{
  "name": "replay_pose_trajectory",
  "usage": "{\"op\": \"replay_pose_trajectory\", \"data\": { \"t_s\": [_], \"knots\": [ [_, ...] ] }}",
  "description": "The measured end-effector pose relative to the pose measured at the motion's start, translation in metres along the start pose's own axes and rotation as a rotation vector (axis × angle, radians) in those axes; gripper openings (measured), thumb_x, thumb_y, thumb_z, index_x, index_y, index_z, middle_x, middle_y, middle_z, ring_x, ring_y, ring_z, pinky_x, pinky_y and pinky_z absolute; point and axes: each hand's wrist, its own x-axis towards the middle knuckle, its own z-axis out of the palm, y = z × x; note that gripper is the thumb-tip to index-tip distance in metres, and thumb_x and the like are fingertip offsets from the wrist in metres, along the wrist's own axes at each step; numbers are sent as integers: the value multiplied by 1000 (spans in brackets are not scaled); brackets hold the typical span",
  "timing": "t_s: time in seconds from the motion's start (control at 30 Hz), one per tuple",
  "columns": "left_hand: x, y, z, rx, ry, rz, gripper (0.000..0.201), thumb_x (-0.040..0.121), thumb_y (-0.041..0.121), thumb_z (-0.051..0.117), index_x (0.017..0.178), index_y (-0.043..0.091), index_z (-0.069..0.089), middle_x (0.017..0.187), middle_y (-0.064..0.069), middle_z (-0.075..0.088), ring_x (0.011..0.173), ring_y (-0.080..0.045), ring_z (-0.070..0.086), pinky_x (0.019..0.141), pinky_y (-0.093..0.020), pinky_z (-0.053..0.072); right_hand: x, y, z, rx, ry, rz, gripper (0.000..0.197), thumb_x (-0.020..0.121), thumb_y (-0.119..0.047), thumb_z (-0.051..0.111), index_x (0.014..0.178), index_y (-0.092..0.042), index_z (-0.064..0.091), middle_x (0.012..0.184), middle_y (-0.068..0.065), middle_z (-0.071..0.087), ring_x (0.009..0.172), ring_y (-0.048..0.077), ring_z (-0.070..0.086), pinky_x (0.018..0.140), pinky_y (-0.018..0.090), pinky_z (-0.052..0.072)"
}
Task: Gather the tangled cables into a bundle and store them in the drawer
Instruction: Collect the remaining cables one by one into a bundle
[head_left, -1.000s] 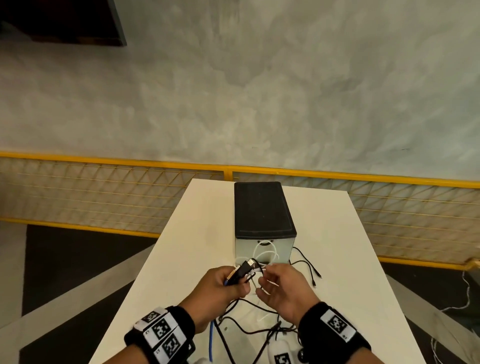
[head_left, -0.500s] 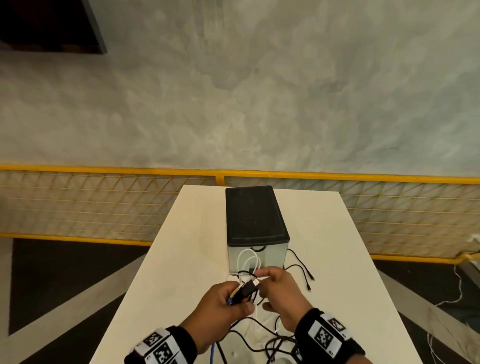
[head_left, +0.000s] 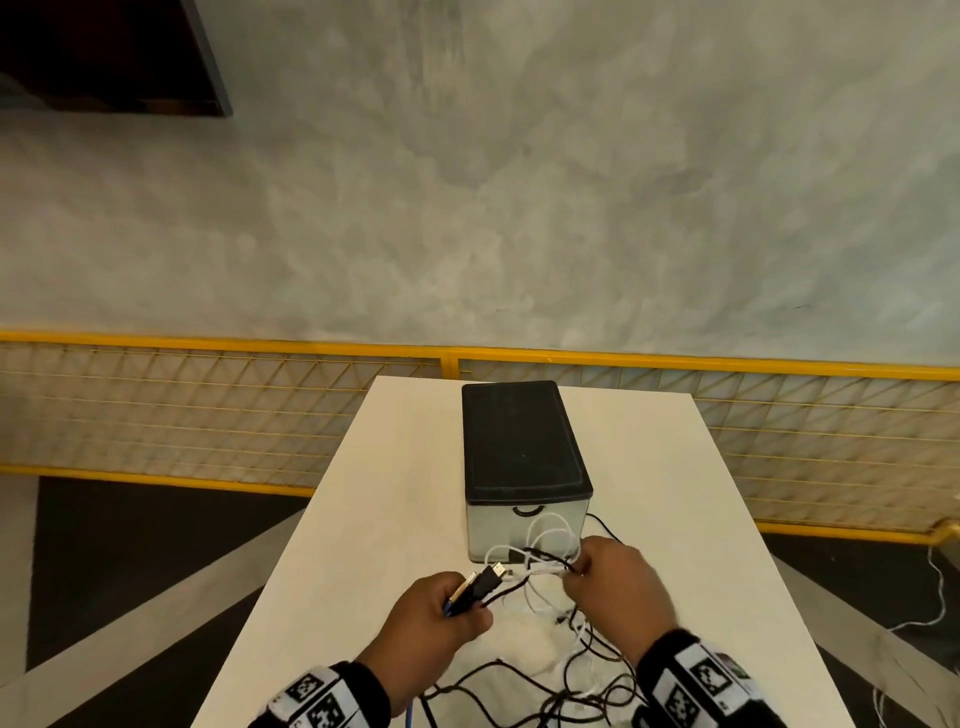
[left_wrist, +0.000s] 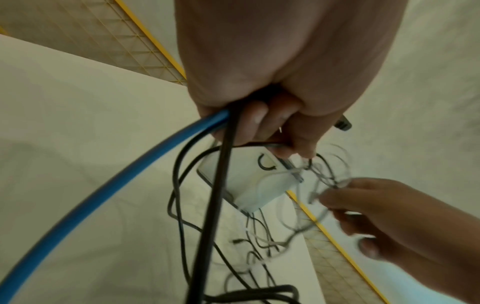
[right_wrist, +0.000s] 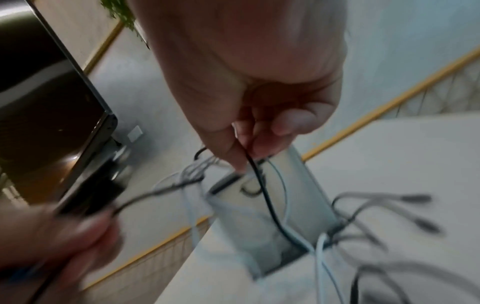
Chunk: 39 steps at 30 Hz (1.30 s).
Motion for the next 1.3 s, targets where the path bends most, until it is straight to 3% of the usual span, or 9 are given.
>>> {"op": "replay_pose_trajectory", "data": {
  "t_s": [0.23, 0.47, 0.53, 0.67, 0.73, 0.87, 1.0, 1.1, 1.3],
  "knots": [
    [6, -6, -13, 34, -24, -78, 19, 65, 29, 72, 56, 23, 57, 54, 5, 57, 54, -8, 51, 59, -25, 38, 30, 24, -24, 137, 43, 78, 14, 67, -19, 67, 67, -23, 54, 70, -6, 63, 68, 18, 62, 58, 28, 45],
    [3, 5, -7, -168, -55, -143, 14, 60, 24, 70, 59, 16, 59, 52, -2, 57, 34, -9, 40, 40, -22, 28, 18, 28, -4, 349, 28, 183, 20, 74, -11, 67, 65, -14, 49, 62, 5, 62, 53, 27, 67, 51, 31, 50],
    [4, 6, -1, -217, -20, -129, 15, 65, 24, 71, 60, 17, 59, 55, -4, 58, 36, -10, 39, 40, -21, 27, 3, 17, -1, 503, -83, 218, 23, 78, -18, 71, 69, -11, 52, 62, 8, 61, 49, 26, 68, 43, 26, 42],
    [6, 8, 12, -171, -16, -45, 16, 69, 28, 71, 66, 17, 59, 61, -1, 59, 42, -4, 45, 46, -21, 33, -27, -20, 7, 647, -629, 348, 52, 90, -59, 52, 87, -10, 67, 76, 7, 73, 65, 21, 69, 57, 24, 43],
    [7, 8, 16, -130, -85, 22, 17, 61, 35, 71, 62, 23, 58, 61, 1, 57, 52, -9, 48, 56, -26, 38, -30, -29, 16, 837, -798, 410, 48, 92, -56, 49, 87, -13, 72, 80, 9, 71, 70, 23, 66, 60, 25, 42],
    [1, -1, 17, 25, -300, 32, 20, 71, 27, 74, 58, 26, 58, 59, 7, 56, 59, -6, 54, 63, -21, 45, -15, -26, 18, 1264, -661, 628, 28, 93, -28, 52, 71, -13, 61, 62, 4, 54, 51, 18, 50, 52, 24, 37],
    [-6, -30, 8, 269, -226, 87, 15, 70, 46, 70, 71, 32, 68, 70, 10, 63, 74, 8, 60, 87, -26, 52, 12, -5, 1, 1587, -392, 740, 30, 94, -21, 47, 65, -14, 52, 52, 3, 52, 46, 19, 48, 58, 30, 43],
    [-15, -34, -8, 241, -85, 36, 29, 66, 54, 72, 72, 27, 65, 65, 14, 59, 69, 6, 58, 69, -15, 42, 16, 1, -7, 1632, -322, 755, 31, 100, -23, 41, 73, -12, 54, 55, 7, 59, 49, 22, 54, 63, 35, 46],
    [2, 2, 1, -236, 218, 16, 53, 43, 50, 79, 78, 11, 71, 50, 7, 55, 47, -4, 47, 54, -26, 35, -19, -37, 9, 1512, -510, 590, 31, 96, -26, 48, 88, -5, 69, 83, 20, 71, 76, 31, 66, 75, 45, 47]
  ]
}}
